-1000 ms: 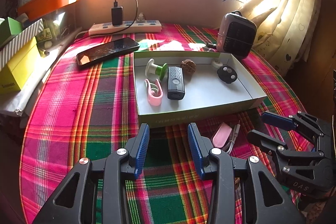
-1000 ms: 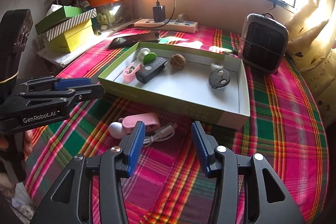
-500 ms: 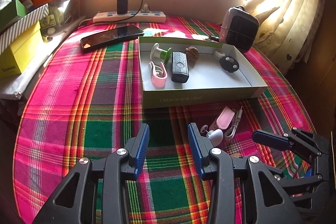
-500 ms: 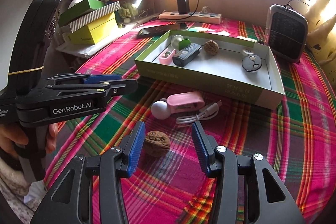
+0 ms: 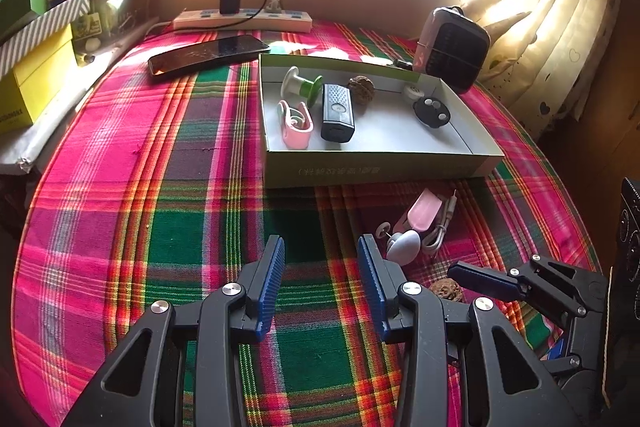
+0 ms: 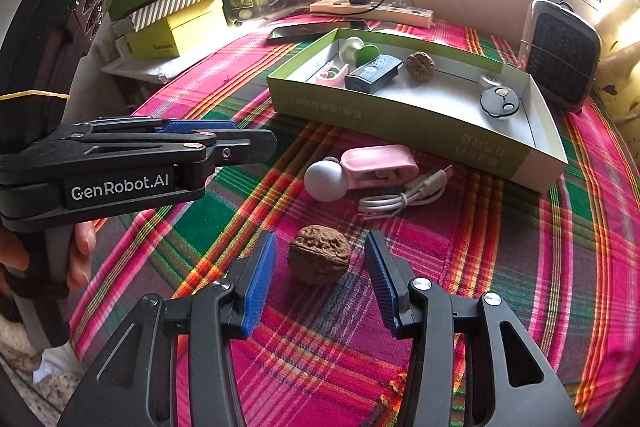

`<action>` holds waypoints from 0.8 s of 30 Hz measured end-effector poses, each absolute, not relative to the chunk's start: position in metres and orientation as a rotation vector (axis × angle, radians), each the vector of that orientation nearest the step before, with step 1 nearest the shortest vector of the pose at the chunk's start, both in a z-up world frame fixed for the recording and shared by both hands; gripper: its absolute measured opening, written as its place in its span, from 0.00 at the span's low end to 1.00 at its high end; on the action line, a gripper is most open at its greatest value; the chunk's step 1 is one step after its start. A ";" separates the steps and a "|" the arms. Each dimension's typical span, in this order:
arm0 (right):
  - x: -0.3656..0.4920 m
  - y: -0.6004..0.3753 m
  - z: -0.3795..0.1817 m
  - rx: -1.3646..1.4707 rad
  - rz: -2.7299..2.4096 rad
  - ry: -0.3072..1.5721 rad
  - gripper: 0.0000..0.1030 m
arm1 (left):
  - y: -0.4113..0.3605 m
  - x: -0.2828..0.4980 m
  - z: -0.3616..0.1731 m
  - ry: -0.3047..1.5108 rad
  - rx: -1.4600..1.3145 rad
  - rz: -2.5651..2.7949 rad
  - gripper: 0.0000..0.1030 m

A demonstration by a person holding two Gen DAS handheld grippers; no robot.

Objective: Organize objects
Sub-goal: 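Withdraw both tools from the box toward the walnut and white mushroom knob, then close the right tool on the walnut while the left tool approaches the white mushroom knob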

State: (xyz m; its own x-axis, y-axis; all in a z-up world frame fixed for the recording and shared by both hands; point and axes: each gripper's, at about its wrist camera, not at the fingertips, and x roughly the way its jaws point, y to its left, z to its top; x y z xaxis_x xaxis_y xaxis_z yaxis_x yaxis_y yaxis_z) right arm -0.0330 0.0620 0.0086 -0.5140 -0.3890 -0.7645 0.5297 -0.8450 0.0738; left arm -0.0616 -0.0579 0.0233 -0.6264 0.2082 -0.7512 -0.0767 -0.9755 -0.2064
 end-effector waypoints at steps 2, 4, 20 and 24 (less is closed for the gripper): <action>-0.033 0.064 0.010 1.121 -2.347 0.225 0.41 | -0.057 -0.062 0.022 -0.235 -1.274 2.681 0.36; -0.034 0.064 0.009 1.128 -2.347 0.219 0.37 | -0.056 -0.062 0.022 -0.239 -1.273 2.669 0.36; -0.033 0.085 0.009 1.141 -2.417 0.241 0.31 | -0.038 -0.064 0.024 -0.221 -1.231 2.573 0.43; -0.033 0.097 0.010 1.152 -2.444 0.234 0.31 | -0.028 -0.068 0.021 -0.193 -1.248 2.543 0.44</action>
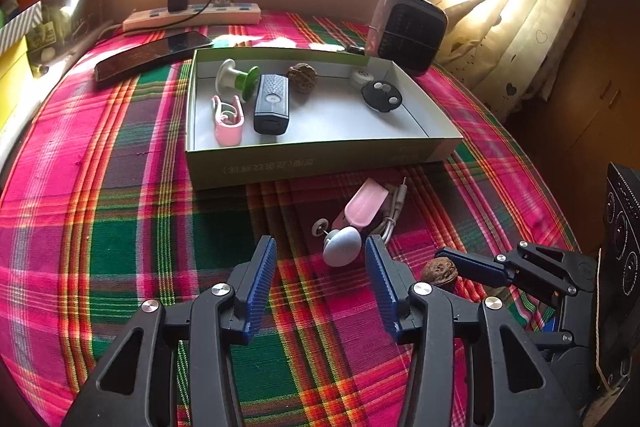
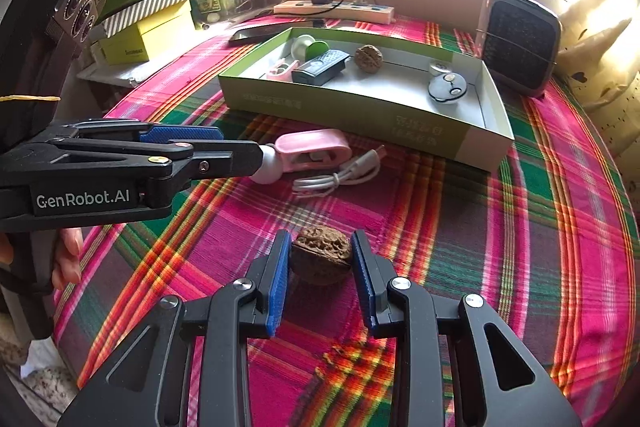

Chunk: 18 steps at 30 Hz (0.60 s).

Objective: Organize objects
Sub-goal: 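Close the right tool on the walnut while the left tool approaches the white mushroom knob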

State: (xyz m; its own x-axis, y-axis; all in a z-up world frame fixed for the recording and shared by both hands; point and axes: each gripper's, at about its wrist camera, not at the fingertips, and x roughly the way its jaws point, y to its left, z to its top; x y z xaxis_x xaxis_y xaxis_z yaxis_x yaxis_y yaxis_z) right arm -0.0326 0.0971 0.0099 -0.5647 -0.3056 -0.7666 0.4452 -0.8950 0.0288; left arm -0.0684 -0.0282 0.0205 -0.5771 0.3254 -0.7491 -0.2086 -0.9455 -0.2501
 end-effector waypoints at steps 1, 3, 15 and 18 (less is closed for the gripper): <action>-0.033 0.100 0.010 1.155 -2.450 0.227 0.31 | -0.025 -0.069 0.019 -0.179 -1.253 2.537 0.44; -0.033 0.104 0.010 1.158 -2.459 0.218 0.31 | -0.020 -0.072 0.017 -0.152 -1.266 2.538 0.44; -0.036 0.106 0.010 1.159 -2.465 0.211 0.31 | -0.015 -0.082 0.012 -0.088 -1.289 2.576 0.44; -0.036 0.106 0.010 1.159 -2.465 0.212 0.31 | -0.017 -0.083 0.012 -0.107 -1.284 2.573 0.44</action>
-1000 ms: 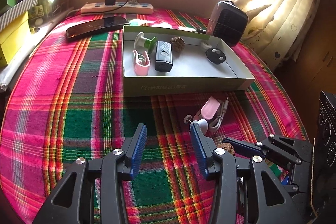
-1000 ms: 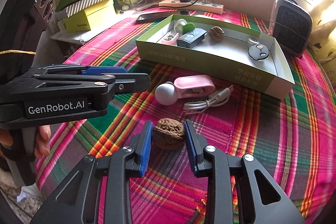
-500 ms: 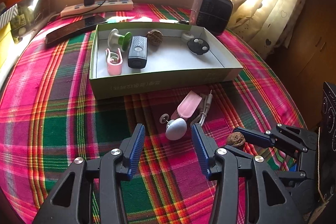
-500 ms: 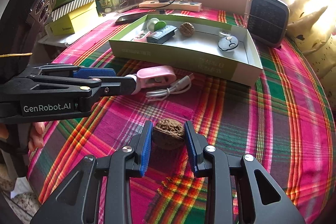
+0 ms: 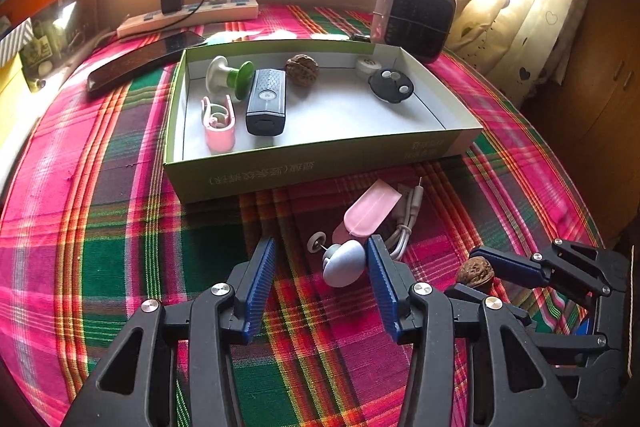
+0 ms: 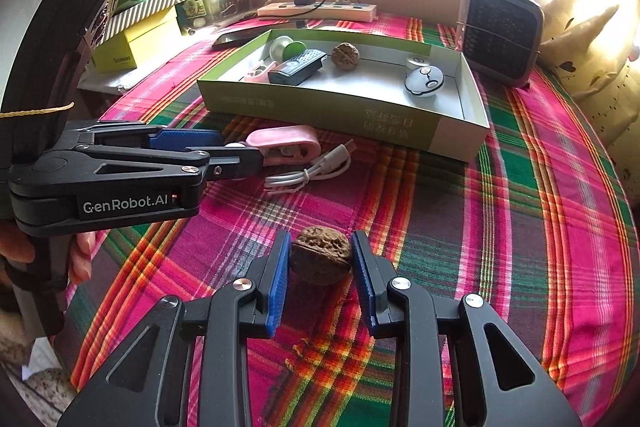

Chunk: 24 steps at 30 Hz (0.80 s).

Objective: Organize objects
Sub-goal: 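Close the right tool on the walnut while the left tool approaches the white mushroom knob, then close the left tool on the white mushroom knob while the right tool lifts the walnut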

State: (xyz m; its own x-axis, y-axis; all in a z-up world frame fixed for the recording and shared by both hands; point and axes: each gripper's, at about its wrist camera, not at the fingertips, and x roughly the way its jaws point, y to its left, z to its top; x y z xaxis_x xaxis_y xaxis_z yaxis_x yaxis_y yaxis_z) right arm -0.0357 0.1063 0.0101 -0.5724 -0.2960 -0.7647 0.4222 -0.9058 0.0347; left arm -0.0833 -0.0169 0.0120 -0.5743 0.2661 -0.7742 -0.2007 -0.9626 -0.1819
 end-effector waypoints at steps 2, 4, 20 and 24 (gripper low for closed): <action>-0.036 0.106 0.010 1.159 -2.466 0.212 0.31 | -0.019 -0.084 0.012 -0.119 -1.281 2.570 0.44; -0.036 0.106 0.010 1.159 -2.466 0.213 0.31 | -0.020 -0.084 0.012 -0.126 -1.276 2.567 0.44; -0.036 0.105 0.009 1.161 -2.464 0.217 0.31 | -0.027 -0.082 0.011 -0.135 -1.267 2.586 0.28; -0.036 0.105 0.009 1.161 -2.464 0.217 0.31 | -0.027 -0.081 0.011 -0.137 -1.266 2.586 0.28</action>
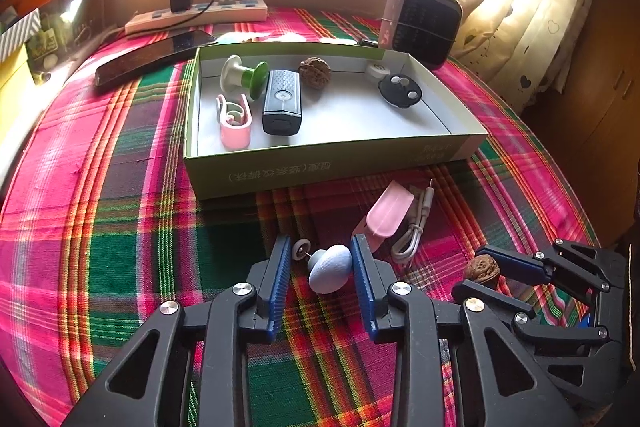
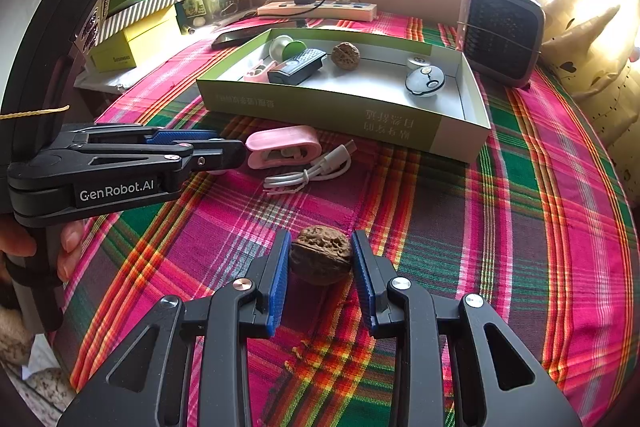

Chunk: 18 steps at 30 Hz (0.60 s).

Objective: Organize objects
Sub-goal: 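Close the left tool on the white mushroom knob while the right tool lifts the walnut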

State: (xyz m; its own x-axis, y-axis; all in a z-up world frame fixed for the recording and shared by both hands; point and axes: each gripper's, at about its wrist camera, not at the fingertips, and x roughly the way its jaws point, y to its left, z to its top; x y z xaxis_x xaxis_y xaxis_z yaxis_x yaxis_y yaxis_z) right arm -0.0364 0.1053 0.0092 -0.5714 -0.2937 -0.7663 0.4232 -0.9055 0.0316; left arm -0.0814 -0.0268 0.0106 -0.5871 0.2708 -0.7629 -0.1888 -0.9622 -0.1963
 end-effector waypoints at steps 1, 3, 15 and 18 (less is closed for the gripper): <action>-0.036 0.105 0.009 1.161 -2.464 0.217 0.31 | -0.027 -0.081 0.011 -0.137 -1.266 2.586 0.28; -0.037 0.105 0.009 1.161 -2.464 0.217 0.31 | -0.027 -0.081 0.011 -0.137 -1.266 2.586 0.28; -0.036 0.105 0.009 1.161 -2.466 0.215 0.31 | -0.027 -0.081 0.011 -0.136 -1.266 2.586 0.28; -0.037 0.106 0.010 1.162 -2.469 0.205 0.31 | -0.028 -0.080 0.012 -0.136 -1.256 2.590 0.27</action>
State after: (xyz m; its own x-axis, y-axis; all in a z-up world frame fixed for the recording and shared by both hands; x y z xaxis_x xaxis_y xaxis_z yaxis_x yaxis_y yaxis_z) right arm -0.0372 0.1057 0.0097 -0.5729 -0.2949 -0.7647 0.4170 -0.9081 0.0379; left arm -0.0797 -0.0275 0.0123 -0.5926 0.2715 -0.7584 -0.1907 -0.9620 -0.1954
